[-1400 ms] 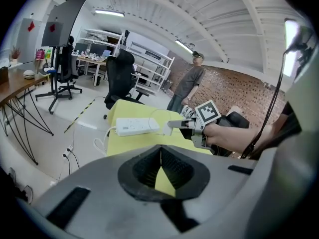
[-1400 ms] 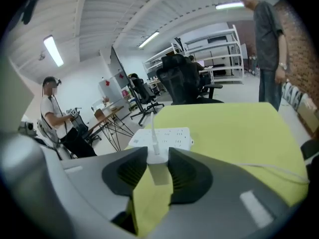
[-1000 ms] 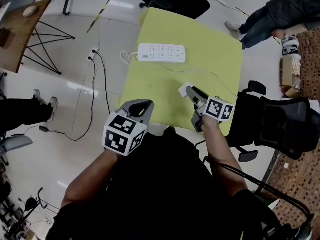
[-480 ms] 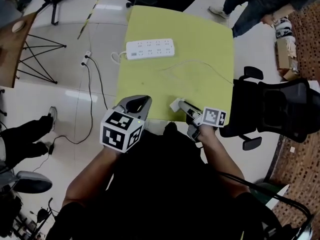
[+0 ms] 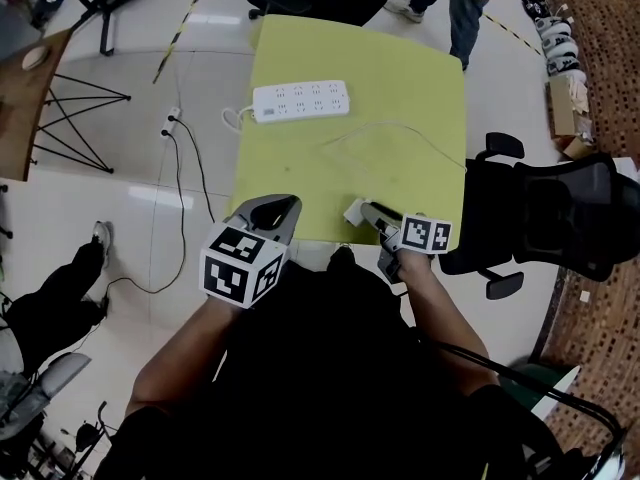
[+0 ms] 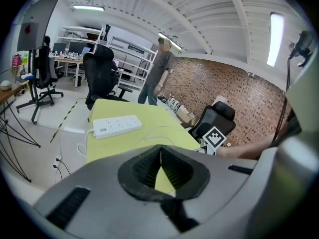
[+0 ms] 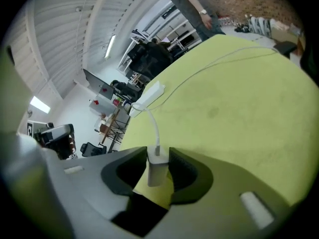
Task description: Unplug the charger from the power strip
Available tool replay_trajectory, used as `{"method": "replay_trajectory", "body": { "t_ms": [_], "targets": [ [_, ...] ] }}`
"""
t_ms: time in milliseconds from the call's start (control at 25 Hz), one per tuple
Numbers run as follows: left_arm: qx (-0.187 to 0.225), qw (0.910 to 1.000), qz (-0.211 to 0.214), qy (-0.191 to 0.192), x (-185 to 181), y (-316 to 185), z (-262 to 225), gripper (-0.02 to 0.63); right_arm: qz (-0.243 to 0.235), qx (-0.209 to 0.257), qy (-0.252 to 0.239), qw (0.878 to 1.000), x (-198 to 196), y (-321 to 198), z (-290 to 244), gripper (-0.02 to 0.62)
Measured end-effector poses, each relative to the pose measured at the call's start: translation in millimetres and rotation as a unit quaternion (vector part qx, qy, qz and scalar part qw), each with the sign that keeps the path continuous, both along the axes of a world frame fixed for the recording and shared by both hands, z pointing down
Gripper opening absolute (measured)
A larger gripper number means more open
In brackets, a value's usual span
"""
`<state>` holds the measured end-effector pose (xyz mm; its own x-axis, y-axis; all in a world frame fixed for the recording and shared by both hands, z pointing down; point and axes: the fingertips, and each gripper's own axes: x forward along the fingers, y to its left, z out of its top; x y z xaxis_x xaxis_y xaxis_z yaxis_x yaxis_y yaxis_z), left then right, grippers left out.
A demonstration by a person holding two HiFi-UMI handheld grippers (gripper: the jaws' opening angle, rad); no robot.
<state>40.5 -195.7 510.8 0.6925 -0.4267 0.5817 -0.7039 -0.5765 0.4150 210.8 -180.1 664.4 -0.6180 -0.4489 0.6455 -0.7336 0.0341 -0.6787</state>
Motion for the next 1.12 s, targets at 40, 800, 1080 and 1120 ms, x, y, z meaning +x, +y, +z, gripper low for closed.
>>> {"method": "replay_trajectory", "body": {
  "t_ms": [40,800,1080,1120],
  "targets": [
    [0.000,1.0000,-0.002,0.001,-2.0,-0.7,-0.4,0.006,-0.010,0.007,0.018,1.000,0.5,-1.8,-0.5,0.143],
    [0.013,0.9990,0.036,0.020,-38.1,13.3,0.3,0.006,0.041,0.170,0.146,0.974,-7.8,-3.6,-101.6,0.002],
    [0.042,0.9975,0.052,0.024,-36.4,24.6,-17.6,0.006,0.008,0.251,0.120,0.960,-48.6,23.5,-170.3,0.002],
    [0.045,0.9974,0.050,0.024,-36.2,27.5,-20.6,0.006,0.003,0.258,0.122,0.958,-50.9,27.1,-176.8,0.002]
  ]
}}
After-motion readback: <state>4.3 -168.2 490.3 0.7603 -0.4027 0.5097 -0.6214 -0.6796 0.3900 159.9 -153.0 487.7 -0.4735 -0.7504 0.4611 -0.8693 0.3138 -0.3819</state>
